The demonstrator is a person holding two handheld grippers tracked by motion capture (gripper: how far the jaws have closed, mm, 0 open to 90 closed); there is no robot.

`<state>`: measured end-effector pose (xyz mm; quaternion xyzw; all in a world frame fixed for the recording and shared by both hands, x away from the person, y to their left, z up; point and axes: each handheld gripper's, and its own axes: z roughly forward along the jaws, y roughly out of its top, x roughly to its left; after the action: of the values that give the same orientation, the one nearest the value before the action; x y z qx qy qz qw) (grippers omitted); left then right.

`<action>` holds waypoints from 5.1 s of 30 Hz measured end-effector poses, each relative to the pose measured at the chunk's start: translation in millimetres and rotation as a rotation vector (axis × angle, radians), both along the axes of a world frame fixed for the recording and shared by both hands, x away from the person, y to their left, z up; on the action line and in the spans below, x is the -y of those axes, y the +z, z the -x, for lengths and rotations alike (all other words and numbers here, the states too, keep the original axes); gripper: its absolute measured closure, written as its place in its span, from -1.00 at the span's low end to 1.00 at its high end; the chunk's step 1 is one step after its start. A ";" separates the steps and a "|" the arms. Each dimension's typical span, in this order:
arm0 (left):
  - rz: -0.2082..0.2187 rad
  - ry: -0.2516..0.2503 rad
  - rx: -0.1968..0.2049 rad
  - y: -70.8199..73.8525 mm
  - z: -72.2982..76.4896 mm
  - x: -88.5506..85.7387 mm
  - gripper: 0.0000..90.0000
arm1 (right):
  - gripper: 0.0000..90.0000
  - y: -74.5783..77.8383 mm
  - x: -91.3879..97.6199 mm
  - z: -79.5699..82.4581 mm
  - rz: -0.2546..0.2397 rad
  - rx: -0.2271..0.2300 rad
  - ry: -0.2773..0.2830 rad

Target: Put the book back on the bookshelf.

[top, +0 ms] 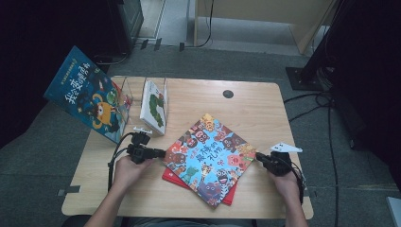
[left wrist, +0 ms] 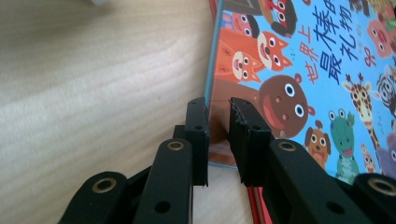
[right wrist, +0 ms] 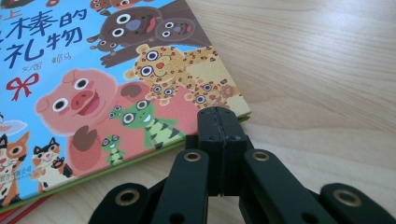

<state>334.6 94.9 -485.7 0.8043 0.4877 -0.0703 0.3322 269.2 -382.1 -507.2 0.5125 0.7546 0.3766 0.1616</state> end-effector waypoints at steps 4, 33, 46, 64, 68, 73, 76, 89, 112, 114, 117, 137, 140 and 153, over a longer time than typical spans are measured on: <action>0.002 0.007 -0.012 0.0 9.9 -3.1 0.71 | 1.00 0.1 -5.4 -8.3 -0.003 -0.003 0.013; -0.016 0.040 0.033 3.8 23.4 -10.8 0.16 | 1.00 -1.2 -32.0 -44.6 -0.030 -0.002 0.043; -0.008 0.021 0.046 6.1 1.2 -5.8 0.01 | 1.00 3.1 -37.0 -36.1 -0.002 0.011 0.061; -0.064 -0.039 0.031 0.1 -20.7 11.4 0.02 | 0.98 0.7 -48.5 -6.5 0.025 0.008 0.163; -0.072 -0.047 0.023 -2.5 -22.0 12.6 0.02 | 0.98 -0.1 -50.0 -2.6 0.012 0.008 0.173; -0.042 -0.045 -0.004 -4.9 -24.2 12.6 0.02 | 0.98 -1.0 -50.3 1.5 -0.004 0.008 0.181; -0.022 -0.060 -0.019 -7.2 -25.5 14.2 0.01 | 0.98 -1.2 -50.1 2.8 -0.008 0.004 0.187; -0.067 -0.125 0.027 -5.9 -24.0 28.0 -0.27 | 1.00 -1.7 -49.9 3.0 -0.017 0.002 0.198; -0.064 -0.047 -0.132 9.9 -29.8 25.9 0.14 | 1.00 -4.5 -51.4 -7.9 -0.071 -0.009 0.192; -0.030 -0.034 -0.122 18.3 -27.7 22.9 0.17 | 1.00 -4.6 -50.5 -8.3 -0.079 -0.013 0.194; -0.017 -0.046 -0.106 34.4 -25.2 21.3 0.19 | 1.00 -5.1 -49.9 -8.8 -0.089 -0.017 0.196; 0.057 -0.075 -0.129 113.3 -27.6 24.7 0.46 | 1.00 -8.1 -79.3 -17.4 -0.128 -0.017 0.332; 0.030 -0.068 -0.134 121.2 -30.4 24.6 0.47 | 1.00 -8.4 -87.0 -18.6 -0.117 -0.001 0.356; 0.025 -0.128 -0.185 136.2 -37.3 41.6 0.64 | 1.00 -7.9 -111.8 -27.7 -0.084 0.028 0.424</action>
<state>371.9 53.3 -349.5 0.8196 0.4630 -0.1717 0.2905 296.9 -270.4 -515.2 0.3435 0.8269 0.4401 0.0678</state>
